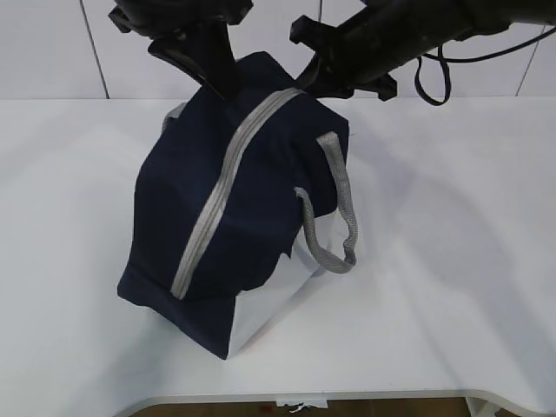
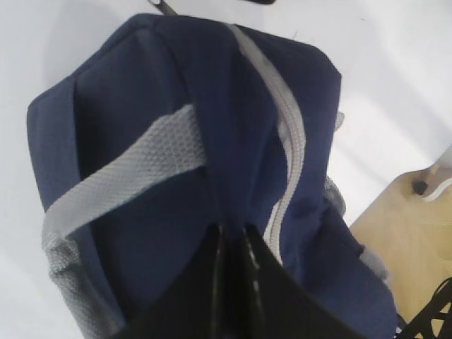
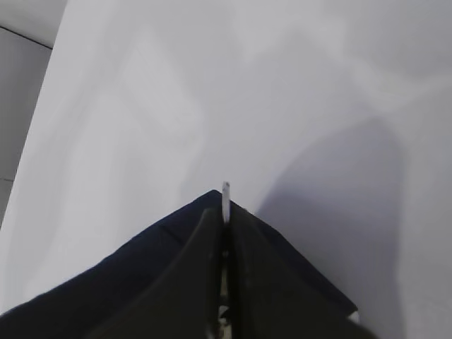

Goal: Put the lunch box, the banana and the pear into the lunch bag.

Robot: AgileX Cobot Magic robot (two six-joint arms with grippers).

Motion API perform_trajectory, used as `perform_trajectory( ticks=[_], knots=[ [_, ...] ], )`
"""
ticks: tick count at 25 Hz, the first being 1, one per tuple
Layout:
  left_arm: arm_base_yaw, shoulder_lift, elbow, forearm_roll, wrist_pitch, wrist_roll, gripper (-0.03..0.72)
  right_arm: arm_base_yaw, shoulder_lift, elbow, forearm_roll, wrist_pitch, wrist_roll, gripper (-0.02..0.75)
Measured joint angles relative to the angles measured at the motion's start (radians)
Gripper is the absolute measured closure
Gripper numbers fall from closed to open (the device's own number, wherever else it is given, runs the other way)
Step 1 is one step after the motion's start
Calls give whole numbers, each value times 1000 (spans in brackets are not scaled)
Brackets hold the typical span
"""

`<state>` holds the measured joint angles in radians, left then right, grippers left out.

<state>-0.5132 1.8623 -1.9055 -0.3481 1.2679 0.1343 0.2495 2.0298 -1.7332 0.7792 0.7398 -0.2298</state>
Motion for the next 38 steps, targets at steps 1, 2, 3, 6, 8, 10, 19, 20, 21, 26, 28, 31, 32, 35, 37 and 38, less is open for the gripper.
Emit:
perform_trajectory(
  ticks=[1,2,3,6,8,10,19,20,21,26,28,31,32,35,37,38],
  knots=[
    [-1,0,0,-8,0,0,692,0,8,0,-4,0,0,737],
    [-2,0,0,-18,0,0,692,0,16,0,-6,0,0,737],
    [-2,0,0,-23,0,0,692,0,26,-1,-6,0,0,737],
    [-2,0,0,-25,0,0,692,0,50,-1,-6,4,0,737],
    [-3,0,0,-25,2,0,692,0,64,-1,-6,11,0,737],
    [-3,-4,0,-25,4,0,692,0,73,-1,-6,16,0,737],
    [-3,-19,0,-1,6,2,692,0,88,-2,-6,16,0,737],
    [-3,-19,0,1,6,2,692,0,88,-2,-6,16,0,737],
    [-3,-19,0,1,6,2,692,0,88,-2,-6,16,0,737],
    [-3,-7,0,1,6,2,692,0,88,-2,-11,23,0,722],
    [-3,5,0,1,6,4,692,0,88,-2,-13,25,0,690],
    [-3,20,0,1,-2,10,692,0,88,-2,-13,25,0,581],
    [-3,27,0,1,-5,15,692,0,88,-2,-13,27,0,554],
    [-3,33,0,1,-5,18,692,0,88,-4,-15,31,0,440],
    [-3,35,0,1,-8,21,692,0,88,-13,-19,31,0,399],
    [-3,35,0,6,-8,21,692,0,88,-22,-28,34,0,391]
  ],
)
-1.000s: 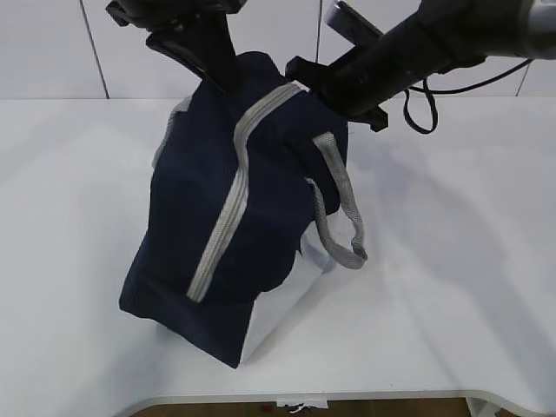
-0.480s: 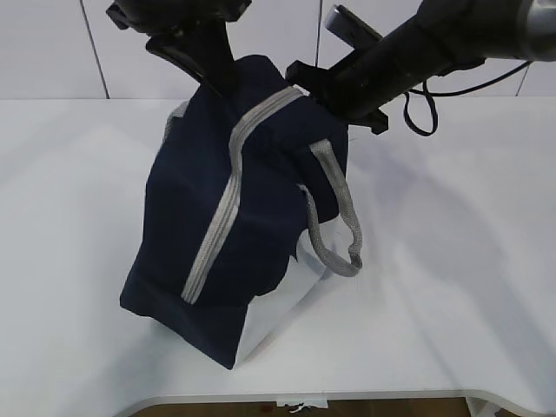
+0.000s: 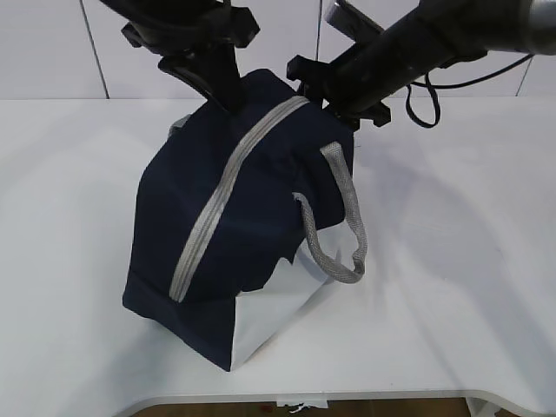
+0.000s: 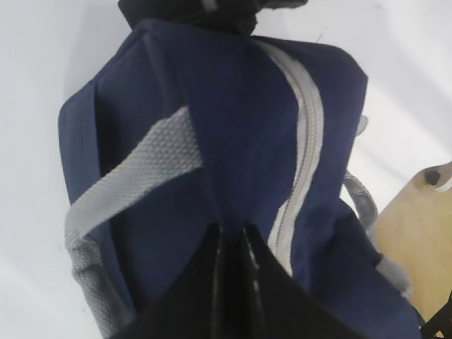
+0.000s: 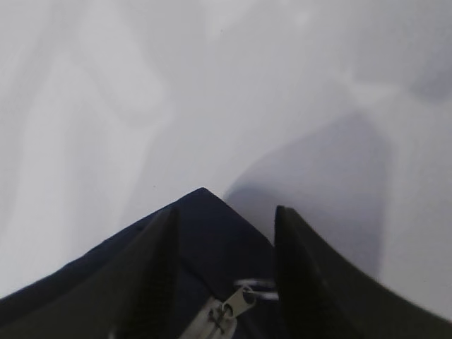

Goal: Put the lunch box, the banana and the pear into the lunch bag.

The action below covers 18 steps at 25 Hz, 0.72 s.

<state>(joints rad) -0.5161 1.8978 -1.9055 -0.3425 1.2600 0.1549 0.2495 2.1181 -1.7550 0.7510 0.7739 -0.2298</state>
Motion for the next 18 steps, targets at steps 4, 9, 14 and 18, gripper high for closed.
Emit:
perform_trajectory(
  ticks=[4,9,14,18],
  knots=[
    [0,16,0,14,-6,4,692,0,-2,-68,-98,39,0,376],
    [-2,16,0,52,-9,4,692,-2,-21,-183,-261,174,17,375],
    [7,16,0,71,-9,4,691,-2,-24,-300,-391,379,47,375],
    [17,16,0,73,-9,4,686,-2,-24,-377,-445,457,78,375]
  ],
)
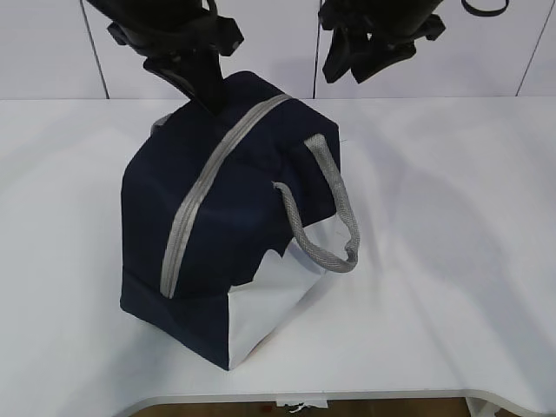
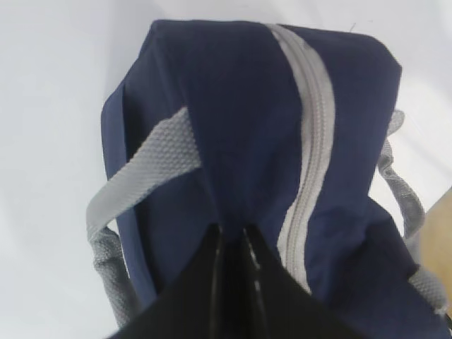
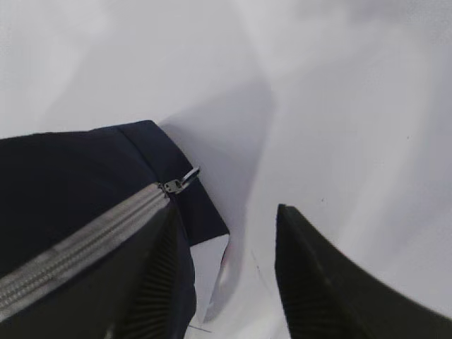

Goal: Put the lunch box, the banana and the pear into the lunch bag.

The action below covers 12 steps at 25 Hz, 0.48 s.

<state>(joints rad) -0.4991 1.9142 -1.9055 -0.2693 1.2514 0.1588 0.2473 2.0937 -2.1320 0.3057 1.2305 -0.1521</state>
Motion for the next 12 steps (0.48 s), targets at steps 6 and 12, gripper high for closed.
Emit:
perform_trajectory(
  ticks=[6,12],
  knots=[
    [2,0,0,2,0,-56,607,0,-30,-29,-53,15,45,375],
    [3,0,0,20,-2,-98,302,0,-152,60,-80,20,74,375]
  ],
)
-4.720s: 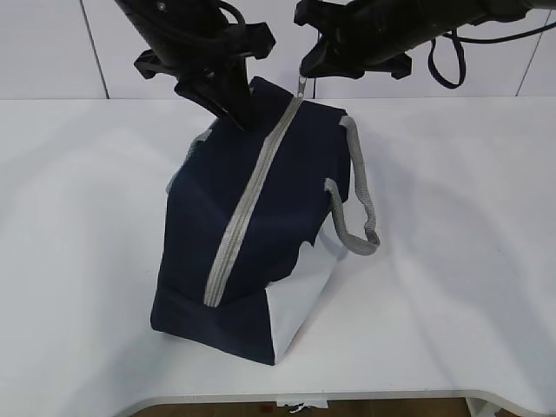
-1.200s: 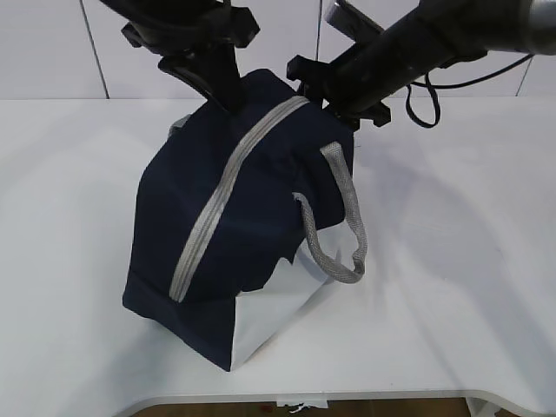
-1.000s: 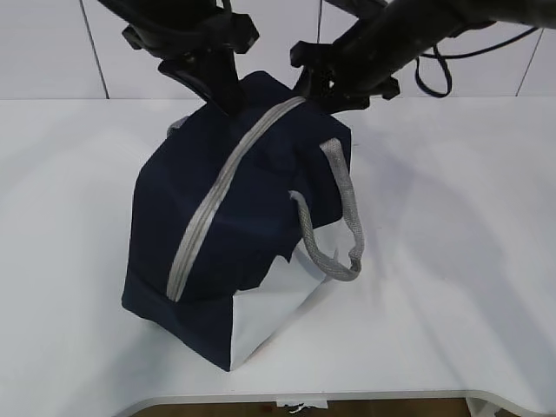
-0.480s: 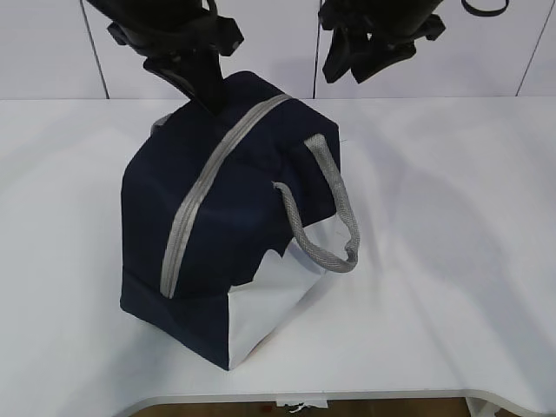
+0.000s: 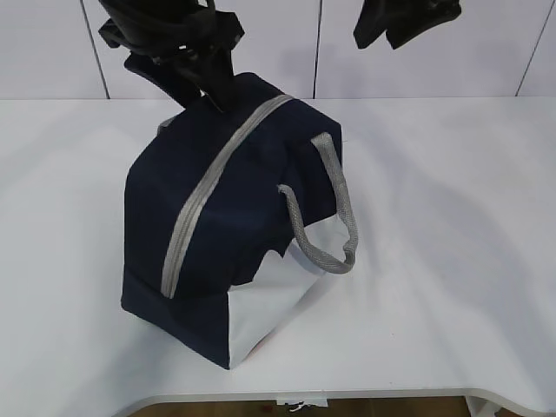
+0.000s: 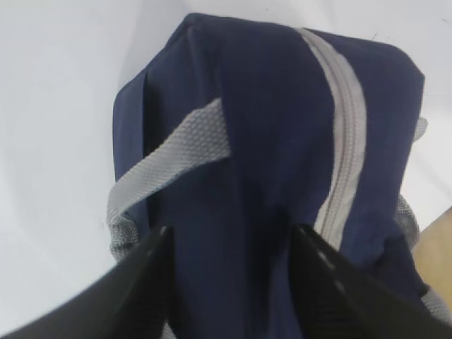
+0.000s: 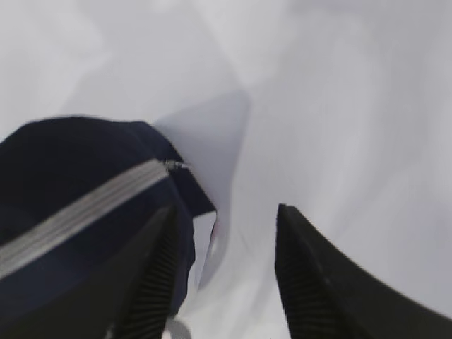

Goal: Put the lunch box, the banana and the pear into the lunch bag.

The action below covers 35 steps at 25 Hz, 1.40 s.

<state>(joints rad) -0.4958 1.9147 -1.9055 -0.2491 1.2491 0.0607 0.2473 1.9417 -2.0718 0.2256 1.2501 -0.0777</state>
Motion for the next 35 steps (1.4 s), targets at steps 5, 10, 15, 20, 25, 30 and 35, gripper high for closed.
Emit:
perform_trajectory(
  ticks=[5,10,15,20,25,30,35],
  knots=[
    [1,-33,6,18,-1,-17,239,0,-143,136,-14,2,2,375],
    [2,-180,119,79,-3,-19,236,0,-273,236,-20,4,5,375],
    [2,-364,278,137,-3,-19,235,0,-397,344,-20,4,5,375],
    [2,-552,425,159,-1,-21,235,0,-529,454,-20,6,2,375],
    [2,-747,533,165,5,-21,235,0,-662,559,-20,6,-10,375],
    [2,-961,661,168,12,-22,235,0,-814,686,-20,7,-42,375],
    [2,-1169,757,168,18,-22,235,0,-968,825,-20,8,-99,375]
  ],
)
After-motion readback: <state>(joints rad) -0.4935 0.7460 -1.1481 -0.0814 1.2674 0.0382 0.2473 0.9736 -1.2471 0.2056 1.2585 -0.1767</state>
